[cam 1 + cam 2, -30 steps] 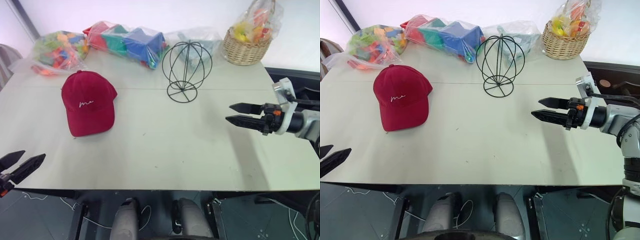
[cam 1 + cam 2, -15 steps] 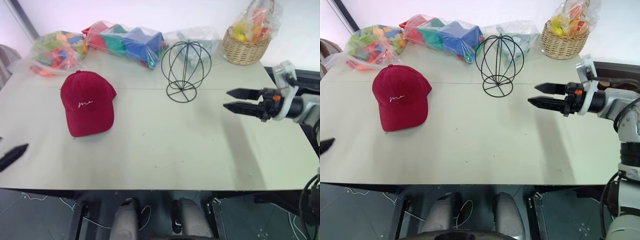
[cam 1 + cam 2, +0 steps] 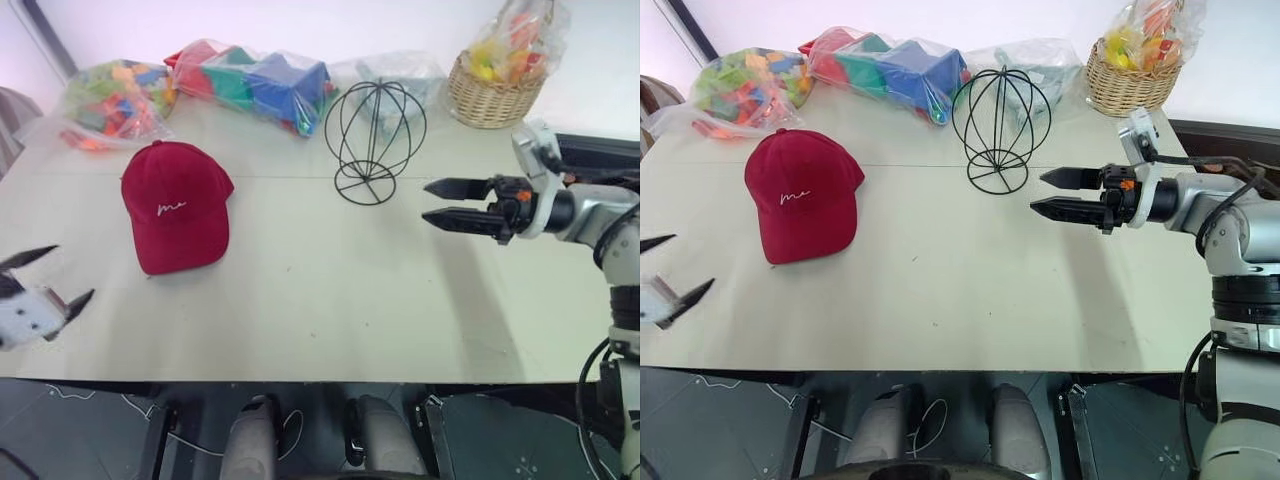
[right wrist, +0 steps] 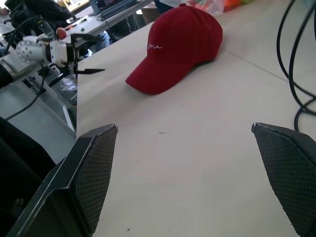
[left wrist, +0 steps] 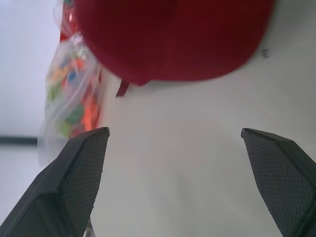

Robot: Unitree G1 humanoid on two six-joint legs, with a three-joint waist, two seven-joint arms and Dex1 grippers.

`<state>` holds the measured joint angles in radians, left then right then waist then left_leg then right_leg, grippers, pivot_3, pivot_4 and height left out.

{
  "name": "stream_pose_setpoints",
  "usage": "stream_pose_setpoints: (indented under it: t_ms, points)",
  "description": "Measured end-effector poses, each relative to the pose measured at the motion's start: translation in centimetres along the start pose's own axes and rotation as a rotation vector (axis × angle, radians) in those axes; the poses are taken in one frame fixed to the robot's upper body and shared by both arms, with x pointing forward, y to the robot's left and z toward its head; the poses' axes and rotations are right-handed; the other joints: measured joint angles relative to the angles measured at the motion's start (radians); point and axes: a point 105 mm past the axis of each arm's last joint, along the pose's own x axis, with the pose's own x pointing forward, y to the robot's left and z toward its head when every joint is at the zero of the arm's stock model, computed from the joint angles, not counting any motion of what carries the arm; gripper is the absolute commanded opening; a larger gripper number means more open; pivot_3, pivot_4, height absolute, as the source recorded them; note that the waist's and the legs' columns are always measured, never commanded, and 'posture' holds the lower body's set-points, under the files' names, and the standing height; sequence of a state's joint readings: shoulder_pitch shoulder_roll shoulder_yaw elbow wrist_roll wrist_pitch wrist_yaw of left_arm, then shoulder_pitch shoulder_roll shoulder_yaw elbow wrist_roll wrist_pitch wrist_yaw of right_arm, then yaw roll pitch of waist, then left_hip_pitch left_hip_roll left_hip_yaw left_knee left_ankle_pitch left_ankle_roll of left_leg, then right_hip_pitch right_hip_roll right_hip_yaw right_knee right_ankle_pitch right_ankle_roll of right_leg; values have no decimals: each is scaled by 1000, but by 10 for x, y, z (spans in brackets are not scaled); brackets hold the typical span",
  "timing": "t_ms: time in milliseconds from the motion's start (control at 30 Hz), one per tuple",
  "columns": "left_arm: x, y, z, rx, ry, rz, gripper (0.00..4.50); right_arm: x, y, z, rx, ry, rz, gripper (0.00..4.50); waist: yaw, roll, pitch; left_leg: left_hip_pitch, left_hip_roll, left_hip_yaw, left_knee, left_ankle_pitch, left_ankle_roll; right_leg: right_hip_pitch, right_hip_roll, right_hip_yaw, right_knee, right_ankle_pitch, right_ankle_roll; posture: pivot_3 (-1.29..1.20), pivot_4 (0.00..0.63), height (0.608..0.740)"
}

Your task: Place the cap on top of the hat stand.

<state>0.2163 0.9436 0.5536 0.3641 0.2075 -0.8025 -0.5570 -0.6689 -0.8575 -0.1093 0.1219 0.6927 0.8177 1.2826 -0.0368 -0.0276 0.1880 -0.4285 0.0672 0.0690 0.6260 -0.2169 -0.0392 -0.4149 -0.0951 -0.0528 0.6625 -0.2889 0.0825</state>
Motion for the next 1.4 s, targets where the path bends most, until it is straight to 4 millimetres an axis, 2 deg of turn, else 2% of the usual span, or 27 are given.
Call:
stream_pose_setpoints:
  t_ms: [200, 367, 567, 1133, 1233, 1400]
  points:
    - [9, -31, 32, 131, -179, 14, 4500, -8, -2, 1, -2, 6, -32, 4461, 0, 0, 0, 0, 0, 1, 1, 0, 0, 0, 0, 0, 1, 0, 0, 0, 150, 740]
    - [22, -27, 27, 184, -163, 93, 4500, -9, -2, 0, 3, 7, -41, 4461, 2, 0, 0, 1, 0, 1, 1, 0, 0, 0, 0, 0, 2, 0, 1, 0, 150, 740]
    - [38, -32, 16, 197, -116, 132, 4500, -9, 2, 1, 17, 9, -33, 4461, 0, 0, 0, 1, 0, 1, 1, 0, 0, 0, 0, 0, 2, 0, 1, 0, 150, 740]
    - [88, -33, 42, 268, -247, 230, 4500, -8, 6, 0, 31, 22, -57, 4461, 40, 5, -3, 1, -2, 2, 4, 0, 0, 2, -2, 0, 2, 1, 3, 0, 150, 740]
    - [91, -34, 47, 273, -271, 234, 4500, -7, 9, 0, 18, 35, -57, 4461, 46, 5, -3, 1, -2, 2, 4, 0, 0, 2, -2, 0, 2, 1, 3, 0, 150, 740]
    - [84, -41, 54, 269, -312, 213, 4500, -11, 8, -3, 28, 40, -82, 4461, 47, 5, -3, 1, -1, 4, 4, -1, 2, 2, -2, 1, 2, 1, 3, 0, 150, 740]
